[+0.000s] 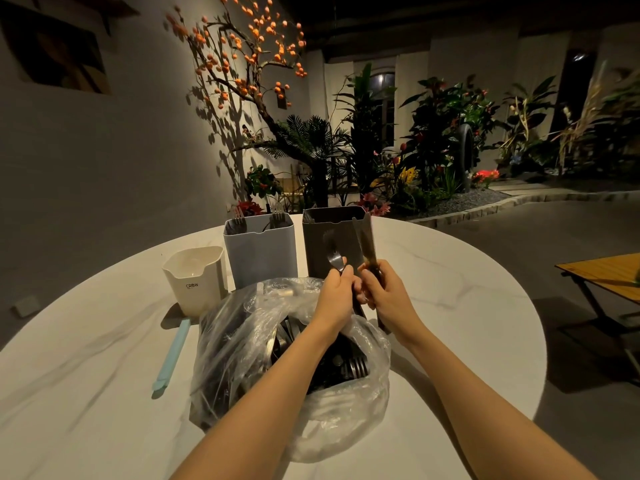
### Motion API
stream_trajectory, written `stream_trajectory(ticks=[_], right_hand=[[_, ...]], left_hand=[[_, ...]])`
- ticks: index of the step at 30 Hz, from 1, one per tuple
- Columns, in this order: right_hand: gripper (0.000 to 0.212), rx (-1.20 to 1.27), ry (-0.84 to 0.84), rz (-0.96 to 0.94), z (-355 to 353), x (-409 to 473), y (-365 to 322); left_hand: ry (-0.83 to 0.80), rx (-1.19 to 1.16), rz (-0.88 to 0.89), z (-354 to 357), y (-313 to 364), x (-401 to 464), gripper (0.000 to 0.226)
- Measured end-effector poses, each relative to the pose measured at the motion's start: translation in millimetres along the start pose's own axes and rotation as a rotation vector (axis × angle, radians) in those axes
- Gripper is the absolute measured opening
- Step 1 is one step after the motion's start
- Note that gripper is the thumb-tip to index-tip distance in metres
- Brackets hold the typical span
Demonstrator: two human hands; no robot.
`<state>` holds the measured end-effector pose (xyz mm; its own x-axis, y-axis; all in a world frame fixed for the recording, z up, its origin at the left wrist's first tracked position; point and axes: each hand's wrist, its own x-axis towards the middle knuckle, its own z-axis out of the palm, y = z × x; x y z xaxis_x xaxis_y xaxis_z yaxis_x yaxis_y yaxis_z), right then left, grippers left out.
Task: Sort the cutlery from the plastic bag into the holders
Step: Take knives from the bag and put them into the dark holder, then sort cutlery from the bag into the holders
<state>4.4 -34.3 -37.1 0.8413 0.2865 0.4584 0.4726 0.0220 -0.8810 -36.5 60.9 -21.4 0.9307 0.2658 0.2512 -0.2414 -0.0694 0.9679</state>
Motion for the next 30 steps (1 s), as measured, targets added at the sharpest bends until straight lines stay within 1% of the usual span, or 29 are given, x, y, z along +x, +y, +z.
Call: stream_trajectory(ticks=[2,4,7,8,11,14,19,23,27,30], right_hand=[[0.011,0.015,-0.016,-0.011,2,1,-1],[0.013,0.042,-0.029,-0.014,6,3,-6],[0.014,0.045,-0.04,-0.012,11,9,-11],[0.015,0.04,-0.041,-0.006,11,12,-12],[0.02,0.009,-0.029,0.022,13,25,-18],[0.027,-0.01,-0.033,0.034,15,37,-32],[0.031,-0.007,-0.086,0.046,25,61,-54],[0.021,0.036,-0.129,0.038,35,75,-72],[0.024,-0.026,-0.126,0.032,43,93,-83],[0.029,-0.033,-0.17,0.02,45,103,-89]], left_hand=[[0.012,0.002,-0.006,0,0,2,0.023],[0.061,-0.034,-0.02,1,2,4,0.017],[0.107,-0.063,-0.049,3,8,8,0.032],[0.113,-0.06,-0.044,2,11,10,0.032],[0.141,-0.068,0.007,-2,25,18,0.011],[0.172,-0.041,0.009,-12,40,30,0.008],[0.156,-0.059,-0.039,-27,67,44,0.015],[0.149,-0.08,-0.07,-40,83,53,0.024],[0.166,-0.048,-0.041,-53,95,59,0.036],[0.197,0.025,-0.022,-61,101,65,0.032]])
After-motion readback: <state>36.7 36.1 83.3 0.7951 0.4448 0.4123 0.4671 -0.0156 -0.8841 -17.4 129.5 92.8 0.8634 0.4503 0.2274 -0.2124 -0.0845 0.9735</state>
